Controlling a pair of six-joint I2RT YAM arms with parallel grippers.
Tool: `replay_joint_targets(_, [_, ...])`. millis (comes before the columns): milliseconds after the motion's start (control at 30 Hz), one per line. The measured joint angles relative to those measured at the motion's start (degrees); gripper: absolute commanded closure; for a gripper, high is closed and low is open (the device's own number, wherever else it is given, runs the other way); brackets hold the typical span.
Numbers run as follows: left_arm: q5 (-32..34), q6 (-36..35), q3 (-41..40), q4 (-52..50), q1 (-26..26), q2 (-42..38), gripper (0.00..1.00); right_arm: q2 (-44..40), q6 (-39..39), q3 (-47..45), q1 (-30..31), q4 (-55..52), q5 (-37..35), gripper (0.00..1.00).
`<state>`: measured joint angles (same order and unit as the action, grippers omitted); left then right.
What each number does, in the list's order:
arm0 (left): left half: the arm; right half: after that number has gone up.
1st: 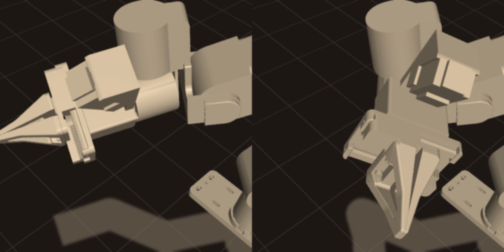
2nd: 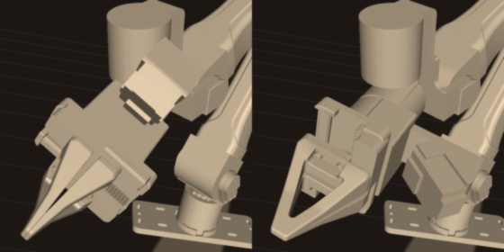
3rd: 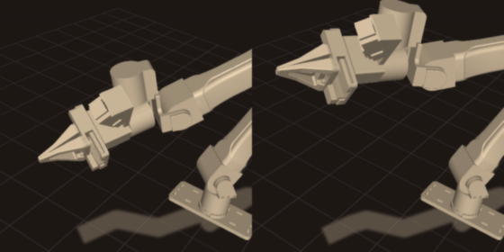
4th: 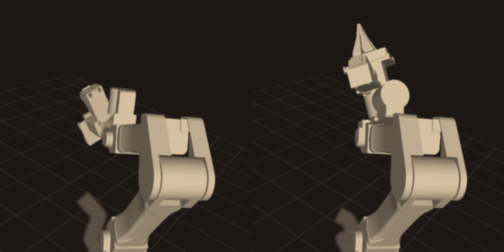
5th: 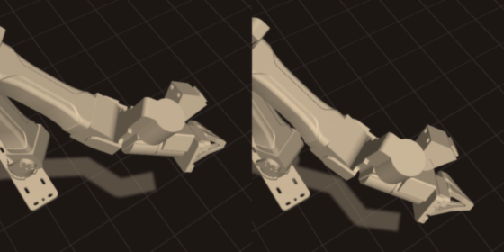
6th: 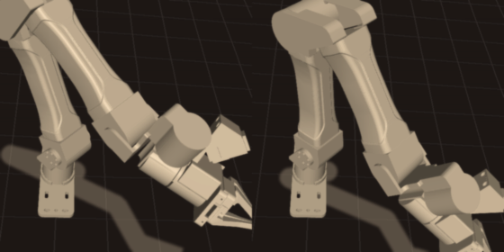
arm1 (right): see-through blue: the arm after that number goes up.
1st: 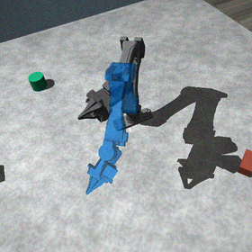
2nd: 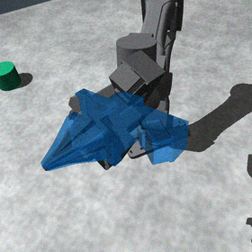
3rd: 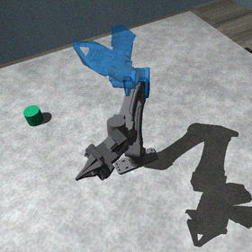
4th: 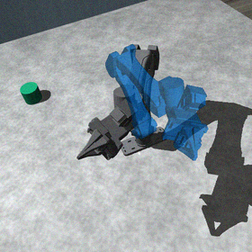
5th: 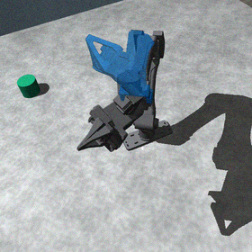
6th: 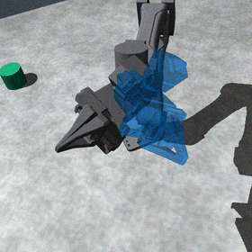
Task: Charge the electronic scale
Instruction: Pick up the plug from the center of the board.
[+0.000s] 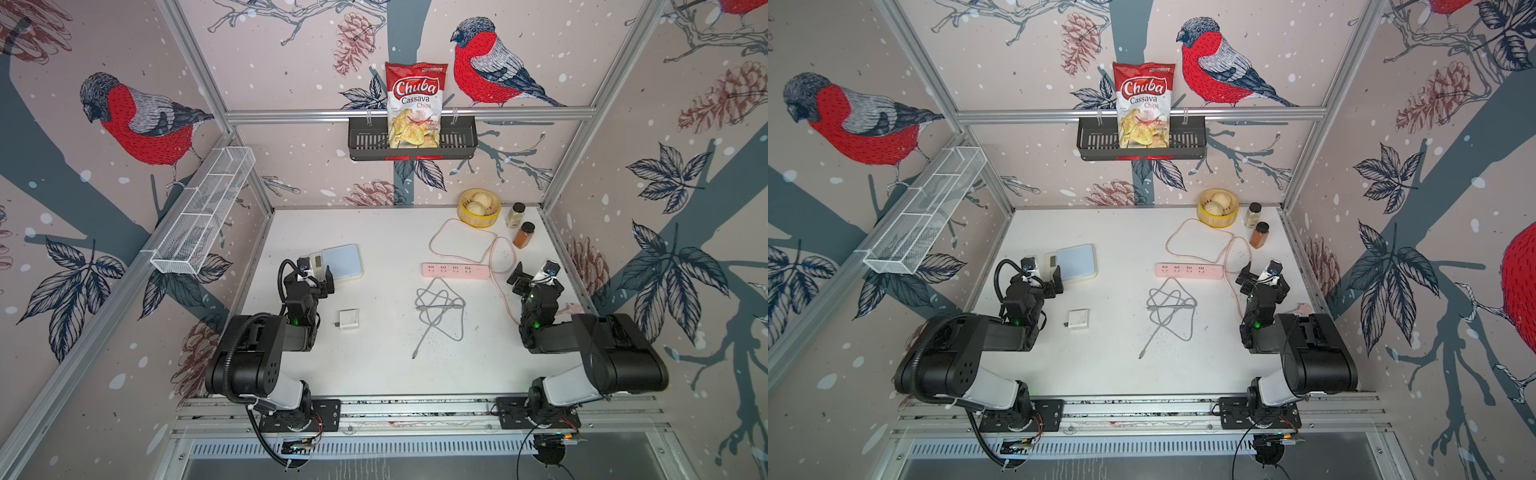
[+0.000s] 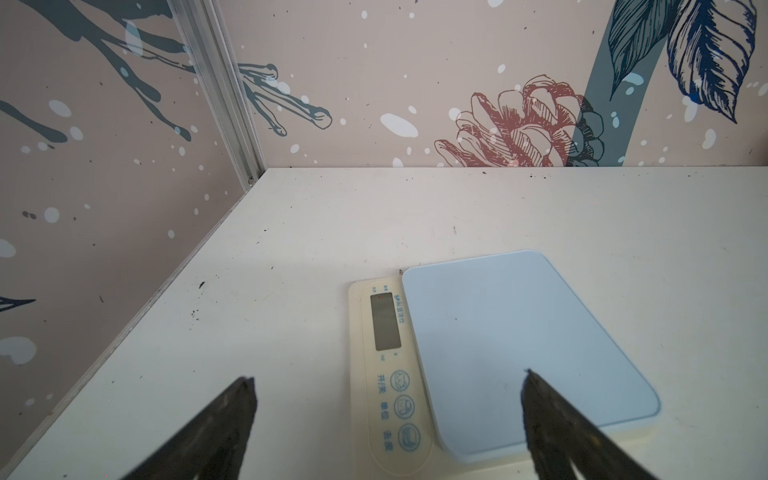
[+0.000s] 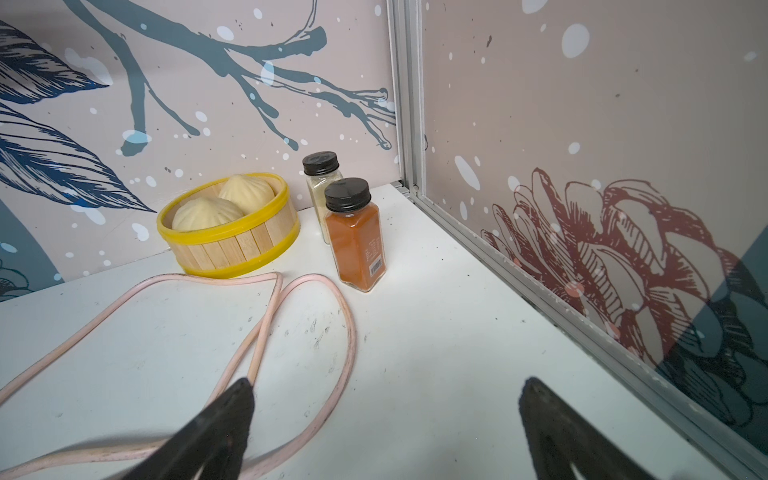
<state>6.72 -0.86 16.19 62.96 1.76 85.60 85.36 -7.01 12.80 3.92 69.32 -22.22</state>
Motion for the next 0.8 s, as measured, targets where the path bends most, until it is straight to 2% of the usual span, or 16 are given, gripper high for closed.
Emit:
replay_joint_targets(67, [0.98,0.24,5.18,-7.13,0.0,-2.14,0.02,-1.79,1.03,1.97,1.01,-2.93,-0.26,0.0])
replay_joint_targets(167, [2.95,2.25,21.66,-21.94,-0.02,-1.07,0.02,-4.76,0.98,10.12,3.69,-14.1,-1.31,0.0])
replay_joint_targets(300, [3.32,3.67,42.62,-42.07,-0.09,8.44,0.03,-4.44,-3.74,22.86,8.57,-32.15,-2.03,0.01])
replay_joint_targets(400, [1.77,4.68,53.72,-55.41,-0.07,16.22,0.03,-1.14,-7.15,29.51,15.28,-43.63,-2.32,0.01])
replay_joint_targets(567, [-2.49,5.33,67.28,-70.62,-0.09,26.97,0.03,7.58,-10.8,40.11,29.35,-57.09,-0.26,0.01])
replay_joint_targets(800, [-7.48,5.25,80.5,-83.67,-0.66,37.97,0.03,23.41,-10.67,56.33,46.29,-65.07,8.52,0.07])
